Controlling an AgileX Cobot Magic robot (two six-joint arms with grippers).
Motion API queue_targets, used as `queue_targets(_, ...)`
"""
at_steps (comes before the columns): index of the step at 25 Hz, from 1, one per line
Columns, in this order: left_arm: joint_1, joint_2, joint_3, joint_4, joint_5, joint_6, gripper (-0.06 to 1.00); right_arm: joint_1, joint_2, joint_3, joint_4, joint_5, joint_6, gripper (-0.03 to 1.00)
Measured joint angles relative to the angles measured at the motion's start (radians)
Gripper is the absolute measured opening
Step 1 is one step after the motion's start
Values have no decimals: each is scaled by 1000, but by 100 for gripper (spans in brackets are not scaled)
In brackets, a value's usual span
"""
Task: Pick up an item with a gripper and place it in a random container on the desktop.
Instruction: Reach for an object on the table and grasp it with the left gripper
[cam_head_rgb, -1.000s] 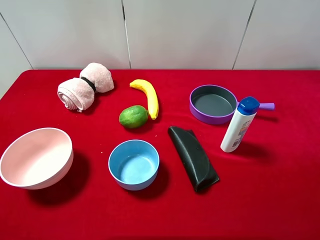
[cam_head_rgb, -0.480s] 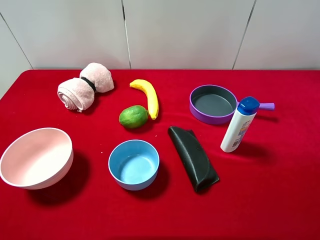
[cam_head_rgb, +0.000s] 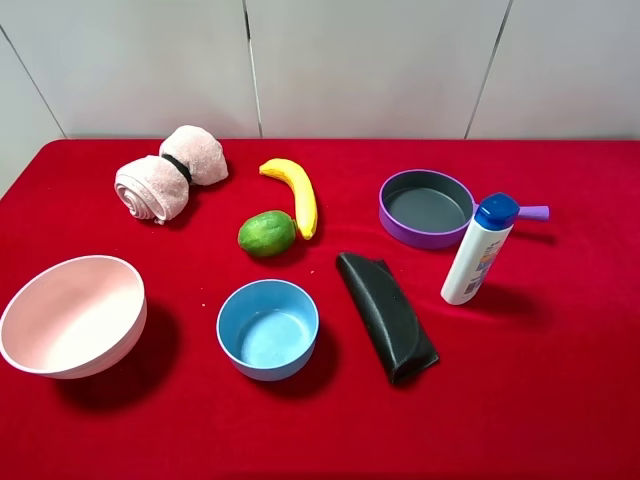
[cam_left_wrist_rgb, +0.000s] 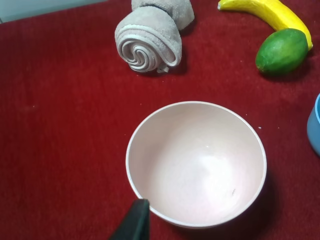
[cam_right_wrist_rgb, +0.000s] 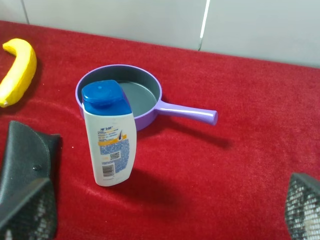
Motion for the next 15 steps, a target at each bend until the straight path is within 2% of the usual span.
queue_targets(15, 0, 0, 0, 0, 0, 0, 99, 0, 0, 0, 0, 0, 0, 69)
